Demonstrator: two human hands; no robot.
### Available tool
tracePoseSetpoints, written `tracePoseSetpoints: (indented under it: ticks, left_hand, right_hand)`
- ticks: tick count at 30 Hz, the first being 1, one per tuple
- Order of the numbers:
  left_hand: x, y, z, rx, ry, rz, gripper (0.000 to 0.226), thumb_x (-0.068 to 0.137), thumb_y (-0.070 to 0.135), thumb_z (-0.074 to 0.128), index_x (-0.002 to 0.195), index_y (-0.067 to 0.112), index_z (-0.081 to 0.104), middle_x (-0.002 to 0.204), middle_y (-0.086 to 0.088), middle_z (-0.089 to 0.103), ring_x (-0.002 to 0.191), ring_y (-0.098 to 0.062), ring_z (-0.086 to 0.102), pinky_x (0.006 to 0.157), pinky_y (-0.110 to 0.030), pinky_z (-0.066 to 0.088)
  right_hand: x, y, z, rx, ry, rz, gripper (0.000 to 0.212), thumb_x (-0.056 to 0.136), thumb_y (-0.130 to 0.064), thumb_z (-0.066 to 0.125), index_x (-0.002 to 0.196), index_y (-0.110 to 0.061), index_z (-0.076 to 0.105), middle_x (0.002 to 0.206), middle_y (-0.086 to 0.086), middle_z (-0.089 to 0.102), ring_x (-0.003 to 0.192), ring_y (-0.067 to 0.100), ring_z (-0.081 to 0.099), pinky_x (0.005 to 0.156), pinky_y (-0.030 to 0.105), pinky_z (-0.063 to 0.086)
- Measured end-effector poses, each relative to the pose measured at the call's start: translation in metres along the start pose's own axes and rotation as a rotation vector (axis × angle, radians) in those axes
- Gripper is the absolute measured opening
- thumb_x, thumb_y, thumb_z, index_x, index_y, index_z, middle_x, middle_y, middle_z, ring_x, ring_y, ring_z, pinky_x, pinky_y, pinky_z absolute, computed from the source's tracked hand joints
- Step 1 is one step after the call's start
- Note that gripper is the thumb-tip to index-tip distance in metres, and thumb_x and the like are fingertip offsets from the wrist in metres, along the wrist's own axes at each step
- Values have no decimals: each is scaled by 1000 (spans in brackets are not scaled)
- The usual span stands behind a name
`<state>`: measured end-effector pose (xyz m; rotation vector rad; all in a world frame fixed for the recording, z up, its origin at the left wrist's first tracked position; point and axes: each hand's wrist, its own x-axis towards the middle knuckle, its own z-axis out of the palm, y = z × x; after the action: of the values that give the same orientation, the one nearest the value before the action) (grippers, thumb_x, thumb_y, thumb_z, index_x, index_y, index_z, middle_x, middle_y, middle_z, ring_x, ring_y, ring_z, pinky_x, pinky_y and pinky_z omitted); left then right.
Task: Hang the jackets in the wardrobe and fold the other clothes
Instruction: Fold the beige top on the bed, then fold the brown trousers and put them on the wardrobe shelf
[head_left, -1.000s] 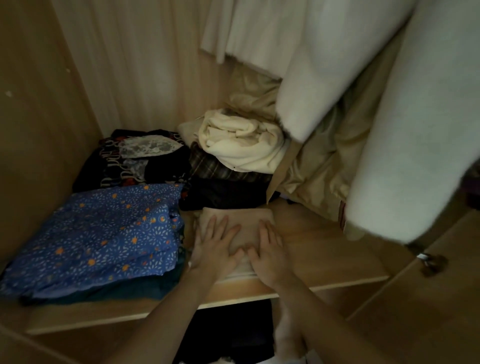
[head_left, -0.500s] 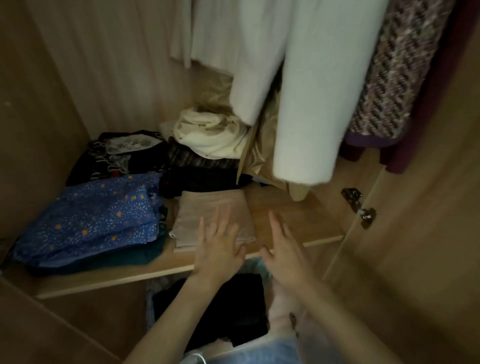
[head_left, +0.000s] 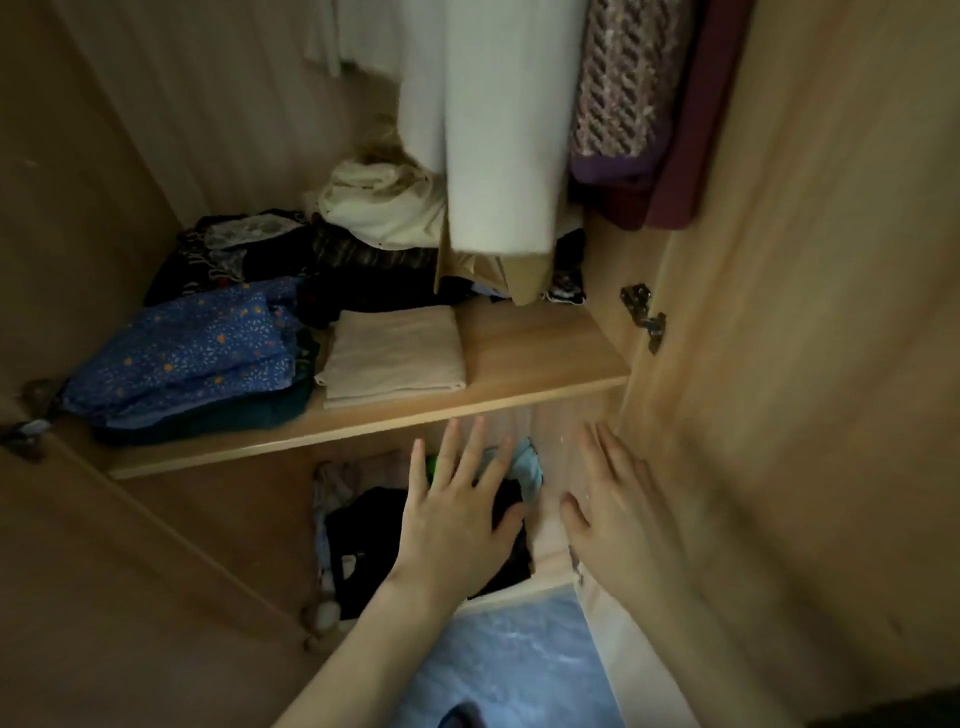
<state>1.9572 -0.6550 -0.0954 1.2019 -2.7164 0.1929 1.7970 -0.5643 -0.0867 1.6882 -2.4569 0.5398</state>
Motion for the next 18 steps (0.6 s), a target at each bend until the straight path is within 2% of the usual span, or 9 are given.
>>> tracePoseSetpoints:
  ticks: [4, 7, 8, 12, 15, 17, 18]
  left_hand:
    - [-23, 30, -7, -14, -8, 47, 64, 93, 57, 30, 150, 27, 35, 160, -5, 25, 148, -29, 19, 115, -59, 22]
    - [-32, 47, -17, -48, 17, 72, 64, 95, 57, 27, 151, 27, 32, 160, -5, 22, 149, -27, 16, 117, -57, 19]
    - [-35, 51, -20, -59, 29, 86, 65, 95, 57, 26, 152, 28, 30, 161, -4, 20, 149, -27, 14, 117, -57, 17]
    - [-47, 63, -27, -76, 48, 159, 66, 95, 59, 23, 154, 29, 23, 162, -3, 16, 150, -25, 10, 117, -54, 11]
    - [-57, 72, -30, -110, 55, 220, 64, 97, 58, 22, 155, 31, 16, 163, -1, 10, 150, -24, 4, 118, -52, 6]
    - [-66, 76, -32, -144, 61, 279, 64, 98, 58, 20, 155, 30, 12, 163, -1, 5, 150, -23, 1, 117, -50, 2]
    - [-71, 76, -32, -158, 64, 309, 64, 98, 58, 20, 156, 30, 12, 163, -1, 5, 150, -23, 1, 117, -50, 1]
  right_hand:
    - [-34, 13, -12, -90, -46, 43, 76, 76, -42, 70, 140, -8, 48, 141, 13, 52, 121, 28, 57, 96, 45, 47]
    - [-55, 18, -29, -139, -39, 66, 71, 86, -48, 46, 144, -8, 41, 145, 13, 47, 129, 28, 49, 101, 47, 41]
    - [-63, 19, -35, -142, -40, 61, 71, 87, -46, 44, 146, -8, 37, 147, 13, 45, 131, 27, 47, 103, 46, 40]
    - [-93, 16, -48, -131, -11, 78, 79, 80, -40, 69, 145, -6, 39, 145, 13, 48, 130, 28, 50, 103, 45, 44]
    - [-113, 12, -51, -120, -15, 145, 82, 80, -42, 71, 146, -8, 37, 146, 12, 46, 132, 28, 48, 102, 46, 45]
    - [-127, 5, -55, -124, -12, 194, 77, 88, -40, 61, 150, -10, 28, 154, 11, 34, 140, 27, 36, 110, 49, 36]
    - [-135, 1, -58, -127, -7, 219, 73, 92, -39, 53, 152, -11, 23, 158, 10, 26, 144, 27, 27, 116, 48, 26]
